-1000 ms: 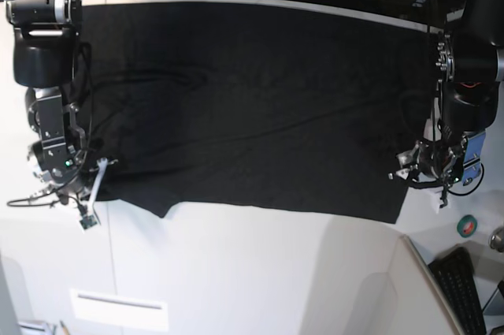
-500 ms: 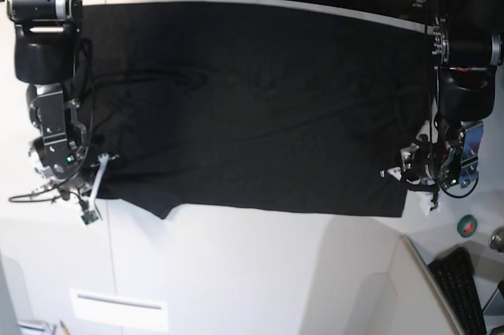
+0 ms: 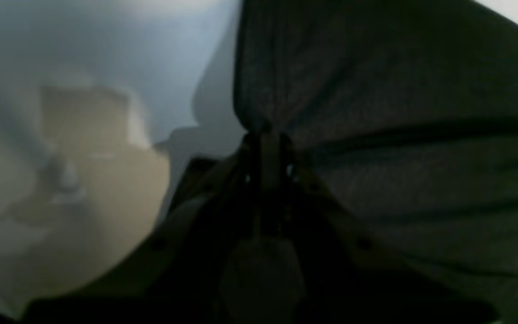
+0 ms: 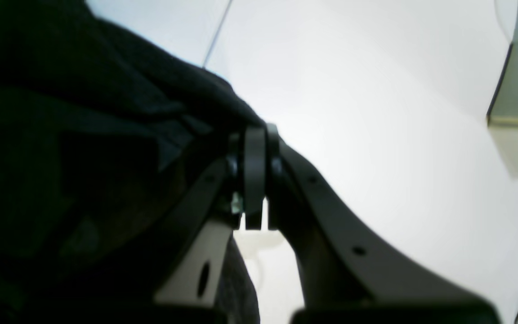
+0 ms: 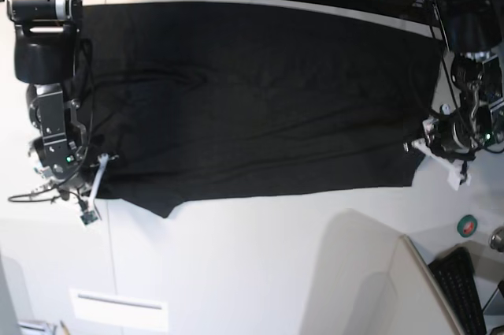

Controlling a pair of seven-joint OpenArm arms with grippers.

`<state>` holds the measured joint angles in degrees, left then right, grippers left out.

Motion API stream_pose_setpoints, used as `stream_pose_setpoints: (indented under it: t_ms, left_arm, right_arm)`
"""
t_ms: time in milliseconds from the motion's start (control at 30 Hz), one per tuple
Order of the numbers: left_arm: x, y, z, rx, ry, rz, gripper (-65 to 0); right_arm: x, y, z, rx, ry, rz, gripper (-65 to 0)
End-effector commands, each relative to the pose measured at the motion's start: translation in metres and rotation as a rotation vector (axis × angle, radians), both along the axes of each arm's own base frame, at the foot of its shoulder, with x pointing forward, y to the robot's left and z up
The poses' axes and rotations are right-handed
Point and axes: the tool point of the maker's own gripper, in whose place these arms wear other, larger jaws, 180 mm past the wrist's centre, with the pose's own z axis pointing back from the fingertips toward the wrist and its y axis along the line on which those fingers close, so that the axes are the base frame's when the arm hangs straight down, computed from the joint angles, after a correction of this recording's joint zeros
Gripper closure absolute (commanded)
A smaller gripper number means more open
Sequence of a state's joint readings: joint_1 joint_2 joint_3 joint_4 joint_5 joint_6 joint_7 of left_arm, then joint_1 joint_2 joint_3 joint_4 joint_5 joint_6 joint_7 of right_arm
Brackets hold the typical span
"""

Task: Layout the t-shirt on the table in an organized manner, then fold the t-shirt properly
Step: 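Move the left gripper to the opposite hem corner and grasp it, then pull the held hem corners apart with both grippers to spread the shirt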

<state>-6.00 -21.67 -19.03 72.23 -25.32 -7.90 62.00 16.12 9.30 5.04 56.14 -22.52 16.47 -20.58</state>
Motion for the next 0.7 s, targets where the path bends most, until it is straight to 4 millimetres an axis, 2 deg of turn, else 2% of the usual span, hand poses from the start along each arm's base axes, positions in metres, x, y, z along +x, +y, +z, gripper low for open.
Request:
stream_pose_setpoints:
  t_ms: [0, 133, 233, 367, 467, 533, 600, 667]
  left_arm:
    - [-0.006, 0.005, 0.006, 0.015, 0.005, 0.003, 0.0]
    - [-0.035, 0.001, -0.003, 0.015, 0.054, -0.005, 0.0]
    - [-0.052, 0.004, -0.006, 0.021, 0.069, 0.010, 0.0]
    - [-0.062, 0.014, 0.001, 0.037, 0.050, 0.040, -1.6]
    - [-0.058, 0.023, 0.021, 0.064, -0.009, 0.055, -27.6]
    - [-0.051, 0.026, 0.035, 0.087, -0.050, 0.051, -38.7]
    - [-0.044, 0.026, 0.044, 0.100, -0.077, 0.042, -42.9]
    - [-0.030, 0.026, 0.052, 0.102, -0.108, 0.040, -42.6]
  right_arm:
    - [0.018, -0.006, 0.020, -0.009, -0.065, -0.005, 0.0]
    - [0.018, -0.006, 0.020, -0.009, -0.065, -0.005, 0.0]
    - [0.018, -0.006, 0.020, -0.009, -0.065, -0.005, 0.0]
    - [0.018, -0.006, 0.020, -0.009, -0.065, -0.005, 0.0]
    - [0.018, -0.006, 0.020, -0.009, -0.065, -0.005, 0.0]
    - [0.018, -0.006, 0.020, -0.009, -0.065, -0.005, 0.0]
    - [0.018, -0.006, 0.020, -0.009, -0.065, -0.005, 0.0]
    - [0.018, -0.006, 0.020, -0.009, -0.065, -0.005, 0.0]
